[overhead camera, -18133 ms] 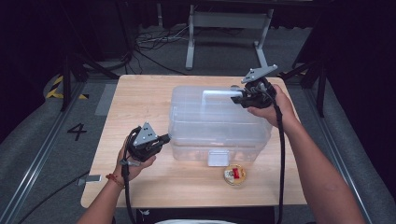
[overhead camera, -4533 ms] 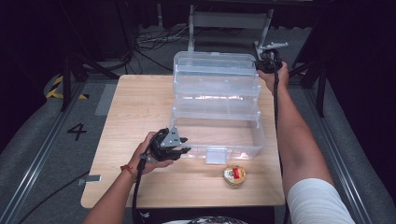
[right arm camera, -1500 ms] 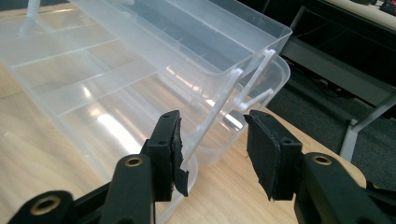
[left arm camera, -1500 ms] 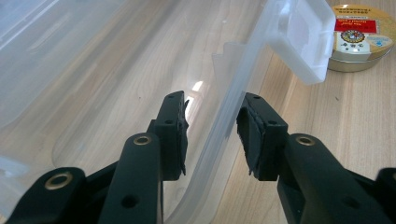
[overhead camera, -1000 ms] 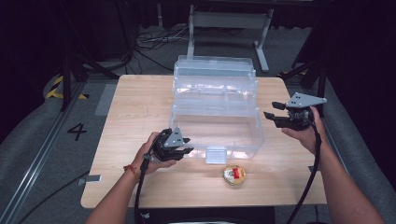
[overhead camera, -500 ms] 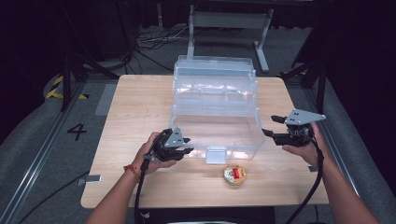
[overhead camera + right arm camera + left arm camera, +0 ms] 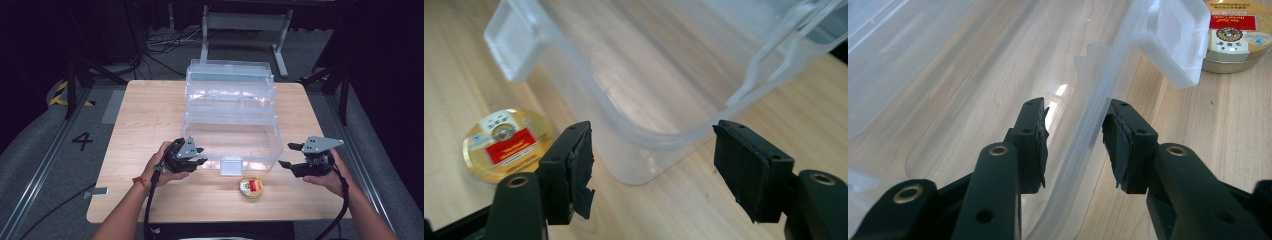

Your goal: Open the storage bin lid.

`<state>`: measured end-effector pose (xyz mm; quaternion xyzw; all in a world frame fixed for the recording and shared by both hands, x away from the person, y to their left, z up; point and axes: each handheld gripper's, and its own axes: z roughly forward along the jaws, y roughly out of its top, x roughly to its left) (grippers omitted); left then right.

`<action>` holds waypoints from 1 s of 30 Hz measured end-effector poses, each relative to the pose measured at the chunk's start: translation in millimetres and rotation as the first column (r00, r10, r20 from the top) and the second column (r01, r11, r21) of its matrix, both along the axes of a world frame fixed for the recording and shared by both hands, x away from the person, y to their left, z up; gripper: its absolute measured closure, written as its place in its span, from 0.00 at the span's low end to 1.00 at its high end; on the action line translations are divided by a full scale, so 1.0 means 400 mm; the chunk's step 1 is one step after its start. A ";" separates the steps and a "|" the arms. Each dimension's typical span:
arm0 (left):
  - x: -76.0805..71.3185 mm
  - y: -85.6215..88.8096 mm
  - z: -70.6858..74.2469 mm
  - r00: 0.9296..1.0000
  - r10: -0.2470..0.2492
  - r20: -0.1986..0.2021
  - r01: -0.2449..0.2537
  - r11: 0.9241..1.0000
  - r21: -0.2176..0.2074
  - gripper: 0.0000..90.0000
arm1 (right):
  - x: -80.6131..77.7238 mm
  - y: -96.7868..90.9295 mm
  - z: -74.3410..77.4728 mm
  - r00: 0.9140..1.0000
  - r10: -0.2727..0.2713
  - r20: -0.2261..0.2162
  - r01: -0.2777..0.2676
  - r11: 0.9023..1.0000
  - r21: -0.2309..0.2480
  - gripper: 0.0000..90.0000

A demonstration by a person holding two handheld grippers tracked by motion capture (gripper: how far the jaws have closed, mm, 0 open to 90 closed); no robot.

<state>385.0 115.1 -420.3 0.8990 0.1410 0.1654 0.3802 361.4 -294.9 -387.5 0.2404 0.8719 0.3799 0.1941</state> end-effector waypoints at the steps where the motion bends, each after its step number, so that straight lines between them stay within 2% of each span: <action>1: 0.000 0.000 0.000 1.000 0.001 0.000 -0.001 1.000 0.001 0.69 | -0.007 0.001 -0.007 1.000 0.007 -0.007 -0.007 1.000 -0.006 0.36; 5: 0.000 0.000 0.000 1.000 0.001 -0.001 -0.001 1.000 0.001 0.69 | -0.032 0.003 -0.035 0.999 0.014 -0.029 -0.014 1.000 -0.014 0.36; 7: 0.000 -0.001 -0.001 1.000 0.003 -0.002 -0.003 1.000 0.003 0.68 | -0.042 0.001 -0.048 0.999 0.017 -0.052 -0.017 1.000 0.000 0.36; 12: 0.001 -0.003 -0.001 1.000 0.005 0.000 -0.005 1.000 0.008 0.67 | -0.054 0.007 -0.071 0.995 0.028 -0.098 -0.030 0.999 -0.013 0.36; 15: 0.001 -0.004 -0.002 1.000 0.006 0.001 -0.006 1.000 0.012 0.67 | -0.059 0.016 -0.077 0.994 0.035 -0.106 -0.038 0.999 -0.023 0.35; 18: 0.001 -0.005 -0.003 1.000 0.010 -0.001 -0.010 1.000 0.013 0.66 | -0.064 0.037 -0.086 0.987 0.060 -0.149 -0.068 0.997 -0.044 0.32; 21: 0.000 -0.006 -0.003 1.000 0.014 0.001 -0.014 1.000 0.019 0.65 | -0.064 0.049 -0.092 0.984 0.062 -0.168 -0.073 0.996 -0.059 0.32; 25: -0.001 -0.006 -0.003 1.000 0.016 0.004 -0.016 1.000 0.018 0.65 | -0.064 0.079 -0.110 0.974 0.070 -0.215 -0.093 0.991 -0.098 0.30; 28: -0.002 -0.006 -0.003 1.000 0.018 0.003 -0.018 1.000 0.019 0.65 | -0.064 0.089 -0.114 0.971 0.074 -0.226 -0.100 0.989 -0.108 0.29; 30: -0.002 -0.006 -0.003 1.000 0.018 0.004 -0.018 1.000 0.019 0.65 | -0.061 0.103 -0.118 0.964 0.077 -0.254 -0.113 0.985 -0.127 0.27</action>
